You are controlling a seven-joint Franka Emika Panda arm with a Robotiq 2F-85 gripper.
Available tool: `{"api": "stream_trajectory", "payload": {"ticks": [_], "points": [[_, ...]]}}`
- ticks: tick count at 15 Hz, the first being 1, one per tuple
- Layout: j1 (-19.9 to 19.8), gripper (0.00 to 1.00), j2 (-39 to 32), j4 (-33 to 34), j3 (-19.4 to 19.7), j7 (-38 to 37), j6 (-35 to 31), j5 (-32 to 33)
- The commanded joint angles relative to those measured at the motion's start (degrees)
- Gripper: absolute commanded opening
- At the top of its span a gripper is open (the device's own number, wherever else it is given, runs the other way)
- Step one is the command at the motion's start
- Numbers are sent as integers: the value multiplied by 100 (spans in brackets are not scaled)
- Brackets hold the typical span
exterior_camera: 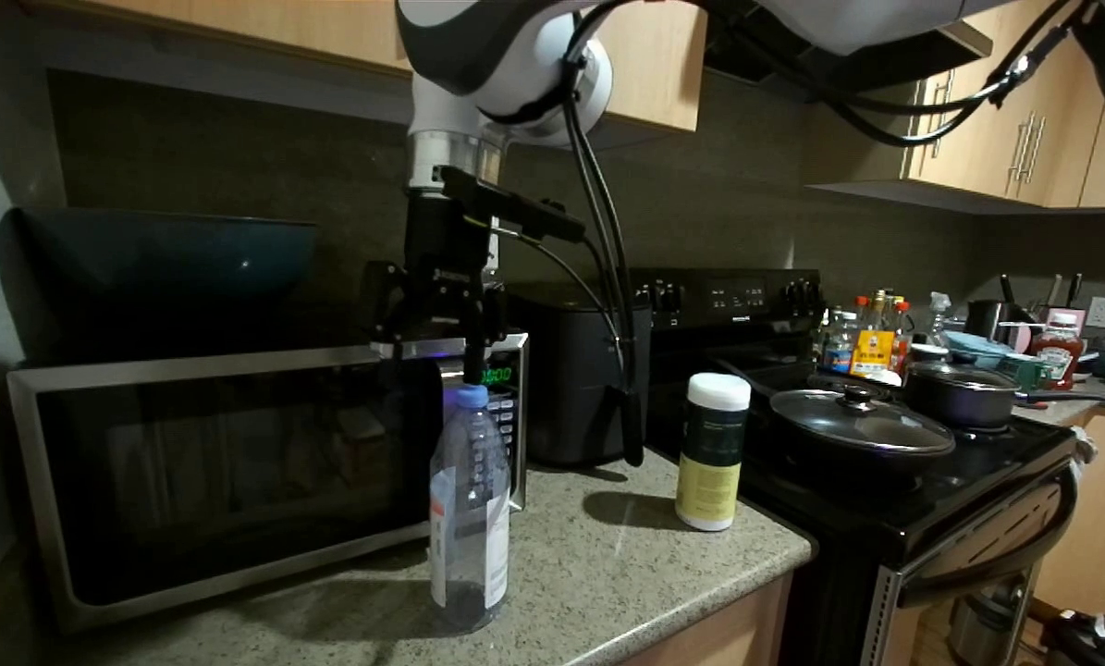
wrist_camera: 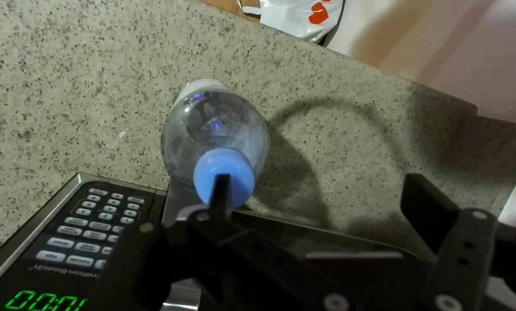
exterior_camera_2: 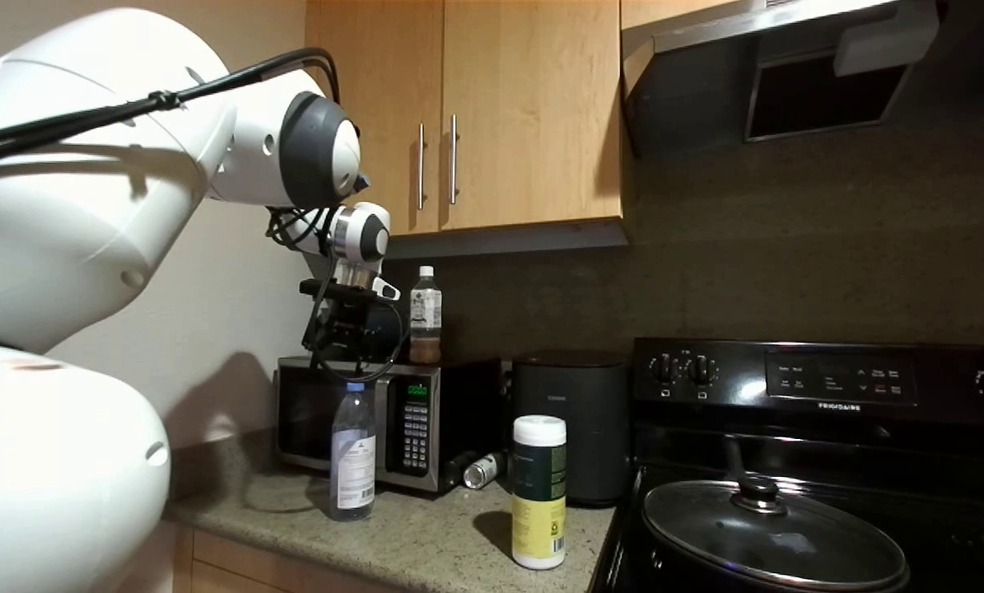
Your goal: Move the water bottle to the left and move the yellow container to the right
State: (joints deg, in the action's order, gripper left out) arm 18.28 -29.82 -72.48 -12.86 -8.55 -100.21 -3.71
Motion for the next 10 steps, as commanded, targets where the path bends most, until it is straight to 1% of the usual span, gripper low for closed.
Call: {"api": "stream_trajectory", "payload": {"ticks": [1,6,10], "points": [[35,100,179,-254,127,-342,-98,138],[52,100,202,-251,249,-591,-47,238],[-35,100,26,-149,209,-469,58,30]]}}
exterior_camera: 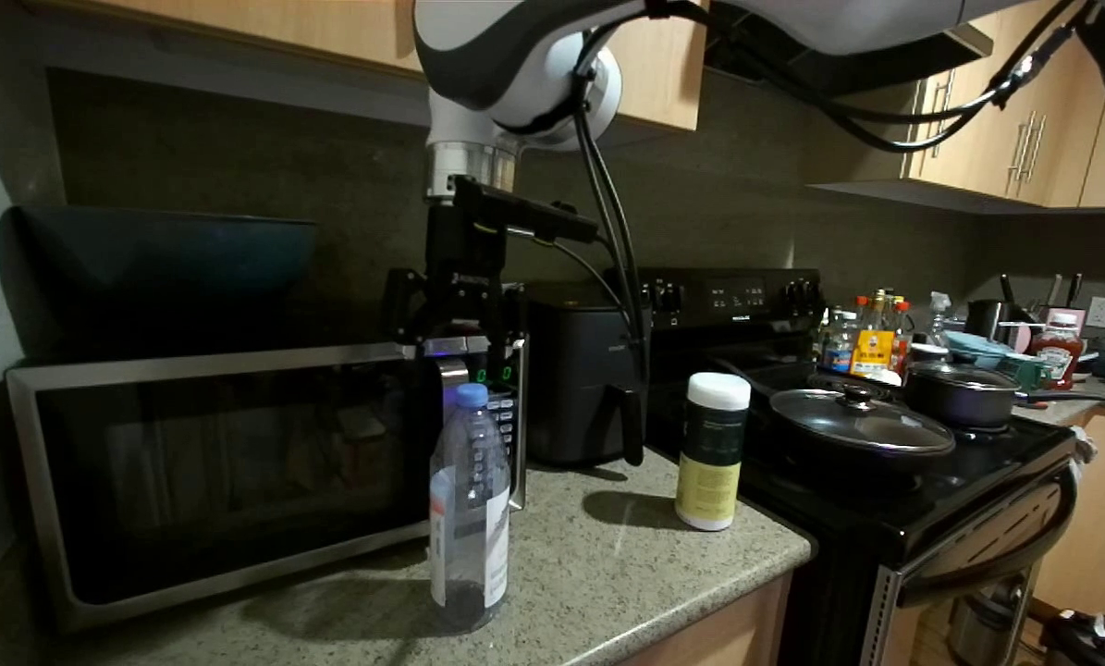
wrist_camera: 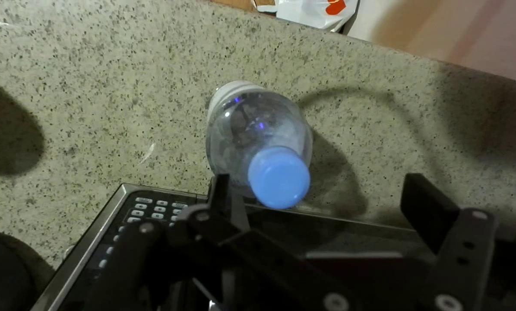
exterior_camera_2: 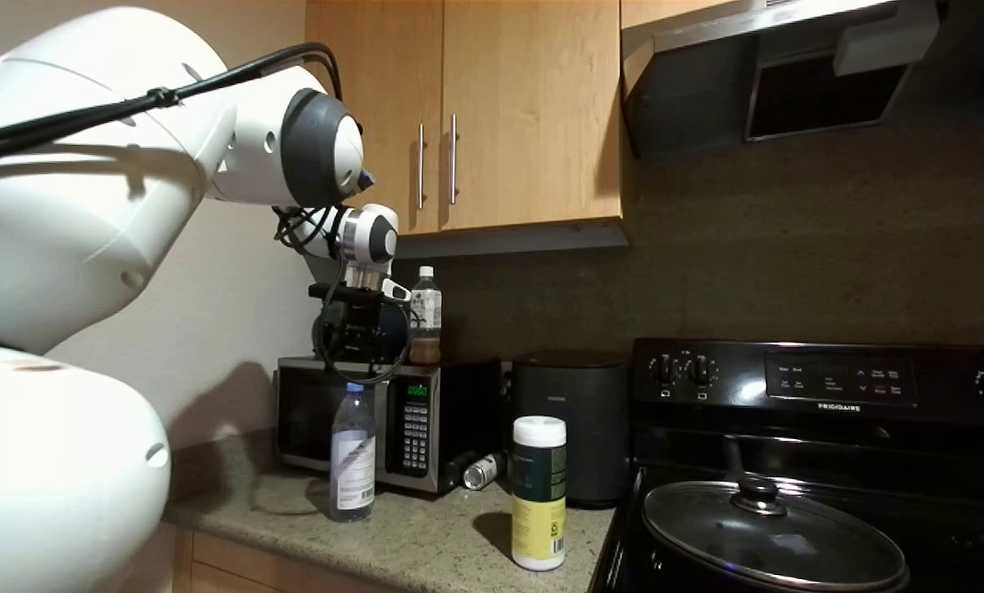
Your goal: Move the water bottle to the left and move the yellow container to the right
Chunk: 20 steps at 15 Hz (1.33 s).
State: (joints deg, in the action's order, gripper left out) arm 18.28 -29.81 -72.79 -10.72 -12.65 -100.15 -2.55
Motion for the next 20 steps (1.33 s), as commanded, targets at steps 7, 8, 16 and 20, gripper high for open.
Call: {"api": "stream_trajectory", "payload": {"ticks": [7,8,16,20], "points": [[-86,73,-157,-89,30,53,126,-343],[-87,67,-173,-81,34,63,132,-337],[-98,17,-168,-70,48,80,155,-307],[-134,14,-11,-268,80,-92,226,-254]]}}
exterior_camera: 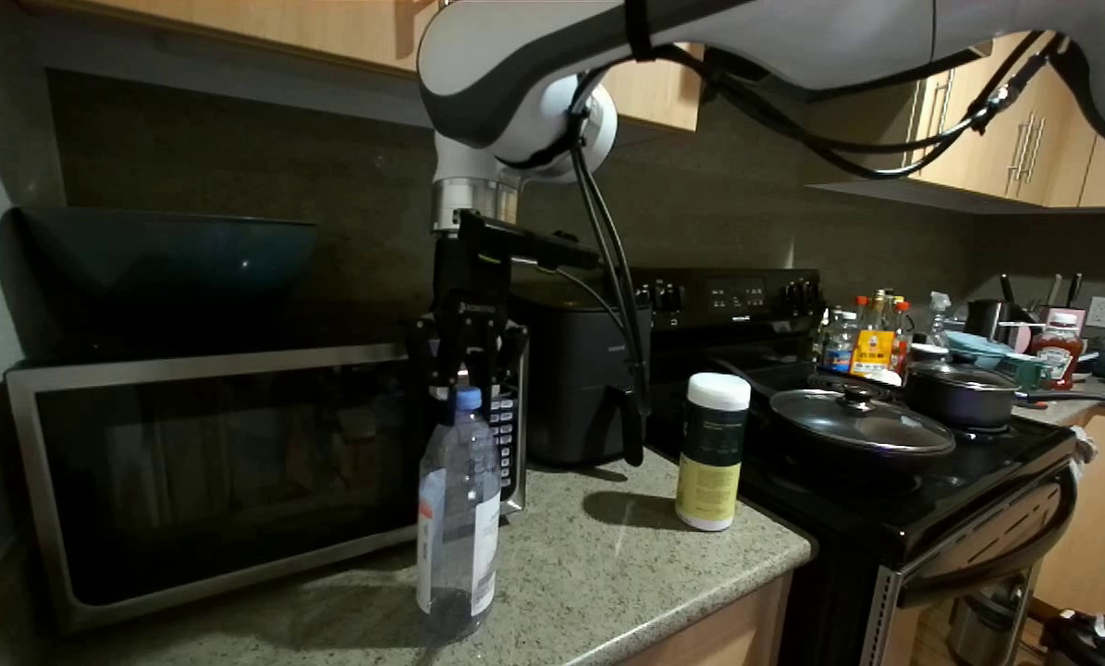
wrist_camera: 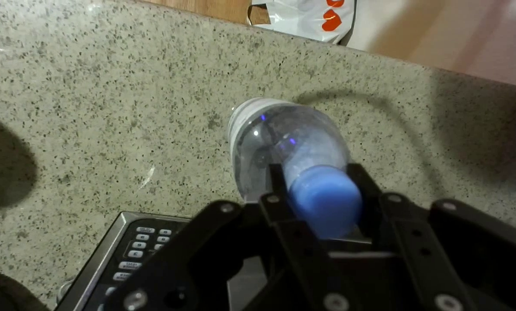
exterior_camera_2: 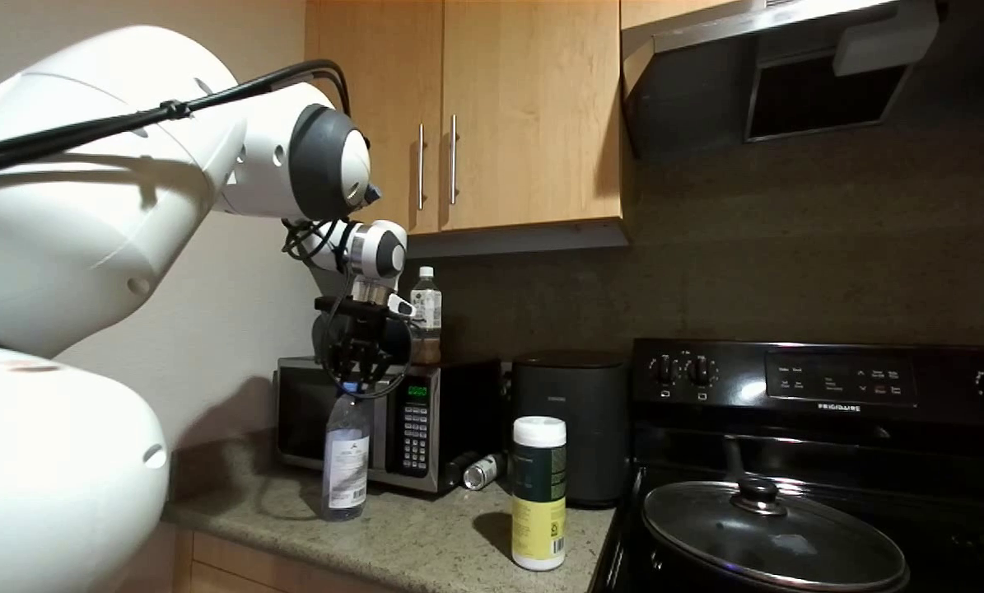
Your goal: Move the water bottle to the left and move the yellow container to the right
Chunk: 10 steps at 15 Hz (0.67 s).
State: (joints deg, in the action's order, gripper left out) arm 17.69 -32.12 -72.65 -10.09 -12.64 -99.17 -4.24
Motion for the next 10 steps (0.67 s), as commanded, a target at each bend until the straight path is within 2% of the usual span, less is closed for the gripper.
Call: {"api": "stream_trajectory", "payload": {"ticks": [1,6,10], "points": [[-75,14,313,-376,47,-195,180,-87],[-115,14,868,-1086,235,-780,214,-155],[-194,14,1267,-1629,316,-929,32,-157]]}}
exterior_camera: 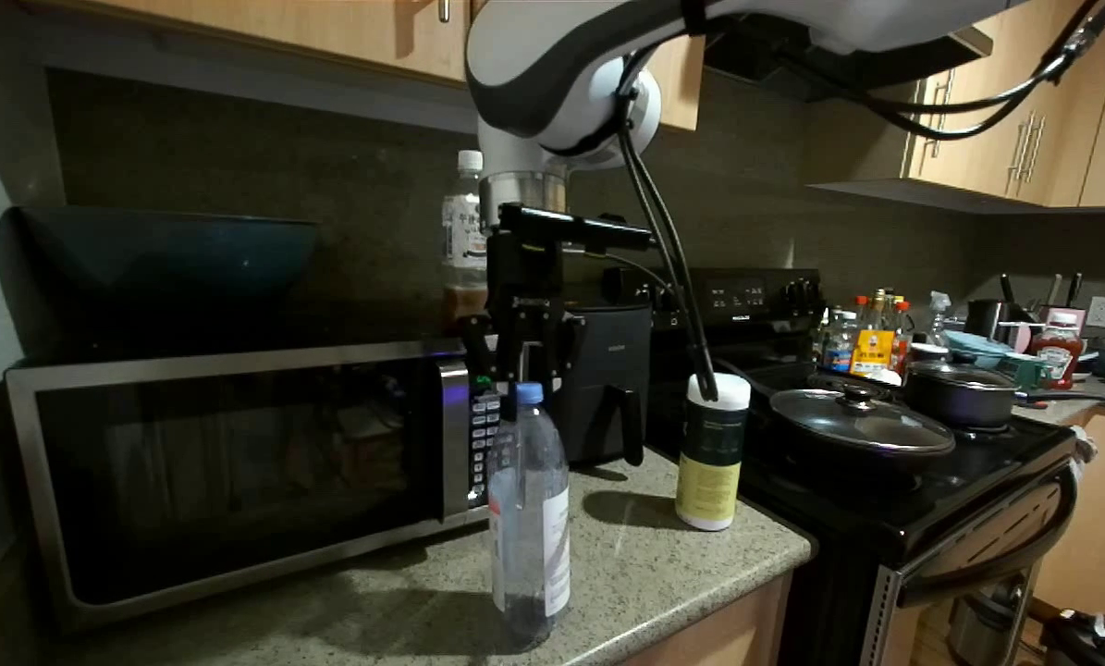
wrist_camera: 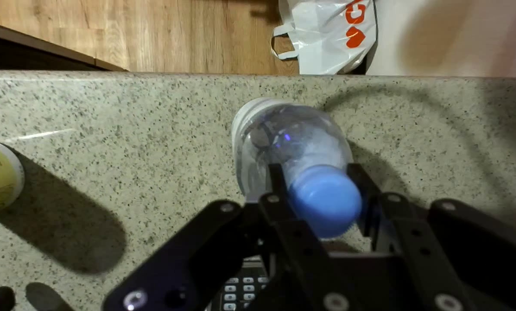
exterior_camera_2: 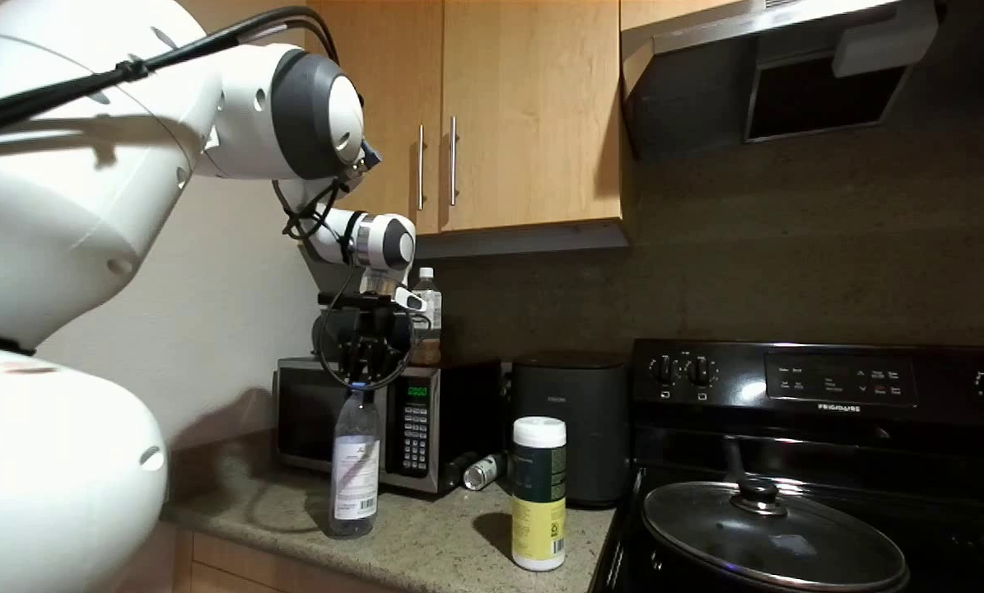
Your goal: Move the water bottle to the left and move the yellow container to the right
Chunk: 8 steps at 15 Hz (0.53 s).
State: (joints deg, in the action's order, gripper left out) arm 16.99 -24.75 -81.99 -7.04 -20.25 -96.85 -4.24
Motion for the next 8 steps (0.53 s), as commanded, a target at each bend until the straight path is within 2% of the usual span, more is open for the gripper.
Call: {"api": "stream_trajectory", "payload": {"ticks": [1,4,6,7,8], "points": [[-157,14,612,-812,19,-169,-252,-158],[-295,14,900,-1243,68,-101,-655,-184],[-472,14,1054,-1534,34,104,-1162,-499],[-322,14,646,-943,41,-55,-713,-139],[-360,39,679,-999,45,-49,-769,-171]]}}
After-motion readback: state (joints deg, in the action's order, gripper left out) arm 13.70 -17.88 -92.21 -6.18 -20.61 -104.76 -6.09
